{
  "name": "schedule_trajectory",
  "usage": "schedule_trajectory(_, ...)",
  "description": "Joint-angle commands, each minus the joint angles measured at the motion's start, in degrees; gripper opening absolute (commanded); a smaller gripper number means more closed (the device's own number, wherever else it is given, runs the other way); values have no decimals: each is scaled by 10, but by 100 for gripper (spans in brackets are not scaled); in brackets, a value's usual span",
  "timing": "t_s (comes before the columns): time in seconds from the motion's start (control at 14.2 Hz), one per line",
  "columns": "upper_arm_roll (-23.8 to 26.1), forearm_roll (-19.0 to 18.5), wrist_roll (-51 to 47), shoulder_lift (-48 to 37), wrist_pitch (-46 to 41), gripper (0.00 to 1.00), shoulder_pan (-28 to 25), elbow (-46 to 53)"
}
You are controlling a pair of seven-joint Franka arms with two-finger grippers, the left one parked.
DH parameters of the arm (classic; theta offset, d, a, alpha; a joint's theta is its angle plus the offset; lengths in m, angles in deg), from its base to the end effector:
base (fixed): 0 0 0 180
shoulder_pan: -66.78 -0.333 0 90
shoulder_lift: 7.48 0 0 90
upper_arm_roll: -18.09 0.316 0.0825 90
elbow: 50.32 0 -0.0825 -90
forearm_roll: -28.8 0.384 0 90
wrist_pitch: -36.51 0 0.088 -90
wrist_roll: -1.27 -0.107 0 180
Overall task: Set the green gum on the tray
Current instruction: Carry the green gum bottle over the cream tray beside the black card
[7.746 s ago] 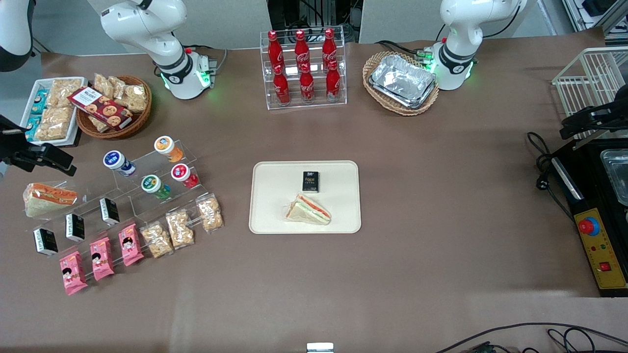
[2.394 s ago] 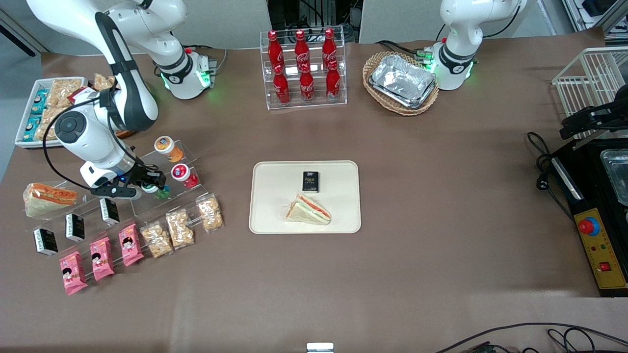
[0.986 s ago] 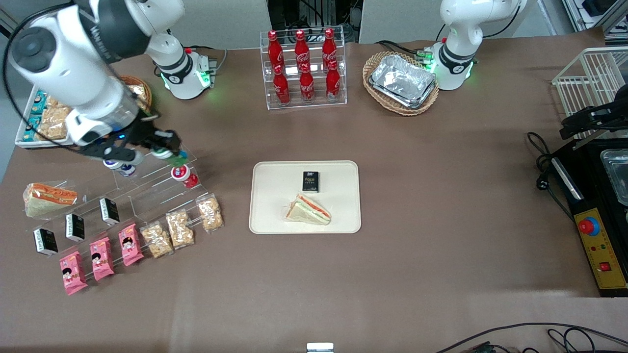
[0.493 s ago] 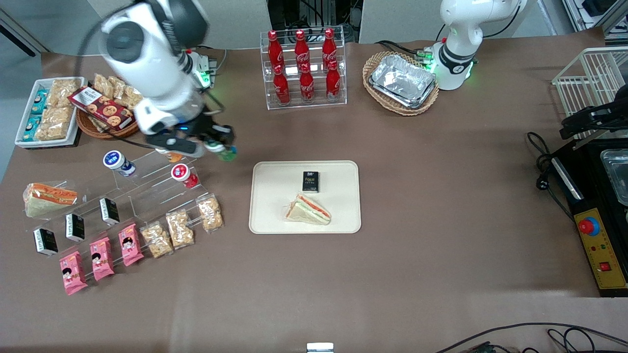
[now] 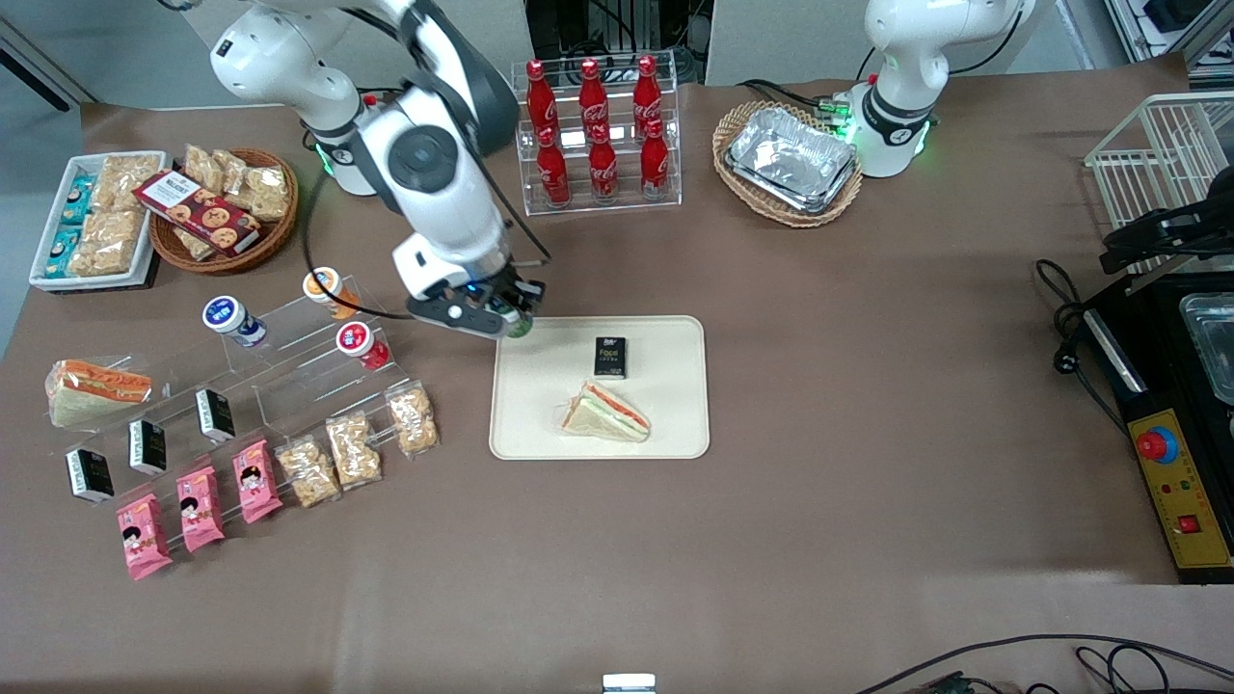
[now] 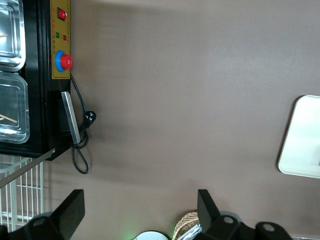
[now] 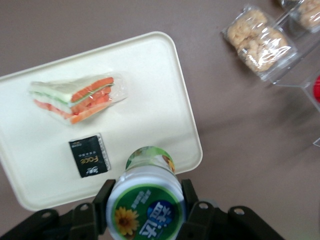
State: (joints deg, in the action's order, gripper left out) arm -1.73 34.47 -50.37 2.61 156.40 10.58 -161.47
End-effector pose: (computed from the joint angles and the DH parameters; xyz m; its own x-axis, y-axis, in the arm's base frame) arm 0.4702 0.3608 0.3979 0.9515 -0.3064 -0.0279 -0.3067 -0.9518 -0.0062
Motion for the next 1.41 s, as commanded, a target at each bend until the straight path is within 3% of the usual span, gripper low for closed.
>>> schedule_trajectory(0.0,-6,14,-7,46,61,17,-12,-21)
schedule_trajectory(0.56,-7,31,-7,128,188,17,-27,-57)
schedule_trajectory(0.77,-7,58,-6,150,211,17,-33,-58)
schedule_trajectory(0.92,-6,59,-6,155,220,20,-33,-64)
schedule_trajectory(0.99,-6,68,-6,155,222,27,-36,-65)
schedule_trajectory(1.13,-7,92,-6,163,236,29,-37,-65)
schedule_trajectory(1.27,-7,98,-5,167,242,96,-39,-65)
schedule_trajectory(1.34,-7,98,-5,165,242,97,-41,-65)
